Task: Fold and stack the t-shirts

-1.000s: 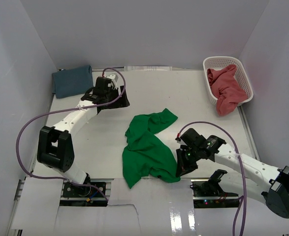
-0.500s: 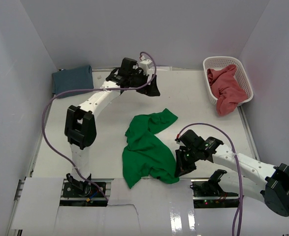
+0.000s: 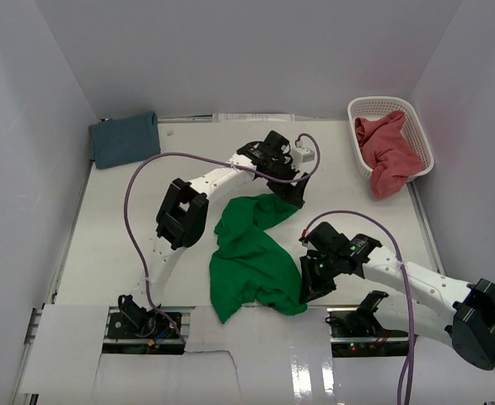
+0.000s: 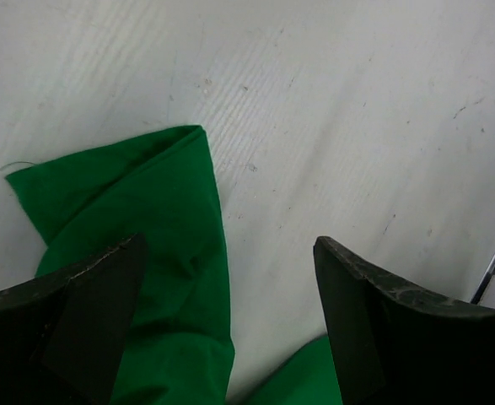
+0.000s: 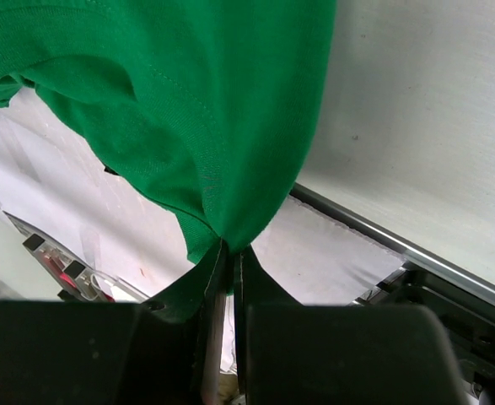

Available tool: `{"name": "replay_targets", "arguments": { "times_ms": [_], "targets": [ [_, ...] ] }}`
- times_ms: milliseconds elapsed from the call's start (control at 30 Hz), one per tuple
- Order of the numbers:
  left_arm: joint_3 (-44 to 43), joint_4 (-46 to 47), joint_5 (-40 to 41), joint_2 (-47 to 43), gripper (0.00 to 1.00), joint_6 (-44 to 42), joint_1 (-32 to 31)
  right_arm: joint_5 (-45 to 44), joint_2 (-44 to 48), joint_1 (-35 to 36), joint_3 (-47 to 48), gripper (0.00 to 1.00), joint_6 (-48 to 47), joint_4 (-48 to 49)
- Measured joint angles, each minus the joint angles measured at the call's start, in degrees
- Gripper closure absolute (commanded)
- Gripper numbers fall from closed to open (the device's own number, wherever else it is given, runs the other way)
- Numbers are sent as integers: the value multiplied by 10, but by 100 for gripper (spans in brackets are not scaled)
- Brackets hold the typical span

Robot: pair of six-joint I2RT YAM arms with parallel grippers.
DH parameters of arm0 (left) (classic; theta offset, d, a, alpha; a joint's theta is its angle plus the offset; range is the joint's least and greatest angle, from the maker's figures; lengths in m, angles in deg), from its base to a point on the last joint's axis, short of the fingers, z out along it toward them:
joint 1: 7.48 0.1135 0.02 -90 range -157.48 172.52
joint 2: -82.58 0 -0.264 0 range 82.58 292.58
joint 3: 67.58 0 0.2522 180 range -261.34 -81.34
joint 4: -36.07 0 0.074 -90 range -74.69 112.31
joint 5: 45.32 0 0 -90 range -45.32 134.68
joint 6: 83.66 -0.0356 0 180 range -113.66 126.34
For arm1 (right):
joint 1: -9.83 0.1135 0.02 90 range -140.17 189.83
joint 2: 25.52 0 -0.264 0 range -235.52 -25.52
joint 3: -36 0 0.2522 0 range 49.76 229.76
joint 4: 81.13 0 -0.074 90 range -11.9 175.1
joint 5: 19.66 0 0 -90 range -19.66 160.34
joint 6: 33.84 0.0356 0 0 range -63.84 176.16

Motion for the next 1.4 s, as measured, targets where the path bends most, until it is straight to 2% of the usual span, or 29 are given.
{"name": "replay_targets", "arguments": {
  "times_ms": [367, 433, 467, 500, 567, 600, 667, 700, 733, 767, 967, 1067, 1200, 1333, 1400],
  "targets": [
    [-1, -14, 76, 35, 10, -10, -22, 3, 14, 0, 4, 92, -2, 0],
    [-7, -14, 96, 45, 13, -10, -21, 3, 20, 0, 4, 92, -2, 0],
    [-12, -12, 101, 50, 17, -9, -20, 3, 23, 0, 4, 92, -1, 0],
    [-18, -11, 108, 54, 28, -8, -20, 4, 26, 0, 4, 92, 0, 0],
    [-33, -9, 123, 64, 35, -7, -19, 5, 31, 0, 4, 92, 1, 0],
    [-42, -8, 128, 72, 47, -7, -19, 5, 33, 0, 4, 92, 1, 0],
    [-58, -6, 136, 83, 63, -3, -19, 5, 37, 0, 4, 92, 3, 0],
    [-61, -4, 138, 87, 85, -3, -19, 5, 38, 0, 4, 92, 5, 0],
    [-61, -3, 143, 88, 96, 0, -19, 5, 40, 0, 4, 92, 6, 0],
    [-62, -3, 147, 89, 100, 2, -19, 5, 42, 0, 4, 92, 7, 0],
    [-62, -3, 154, 89, 100, 44, -2, 3, 46, 0, 4, 92, 11, -2],
    [-59, -1, 144, 89, 100, 99, 45, -7, 55, -3, 4, 92, 17, -6],
    [-18, 16, 137, 68, 100, 175, 185, -19, 70, -24, 2, 92, 21, -16],
    [36, 19, 211, 24, 100, 219, 333, -39, 66, -45, -5, 92, 19, -13],
    [71, 6, 247, -7, 100, 237, 376, -49, 55, -53, -5, 92, 16, -1]
  ]
}}
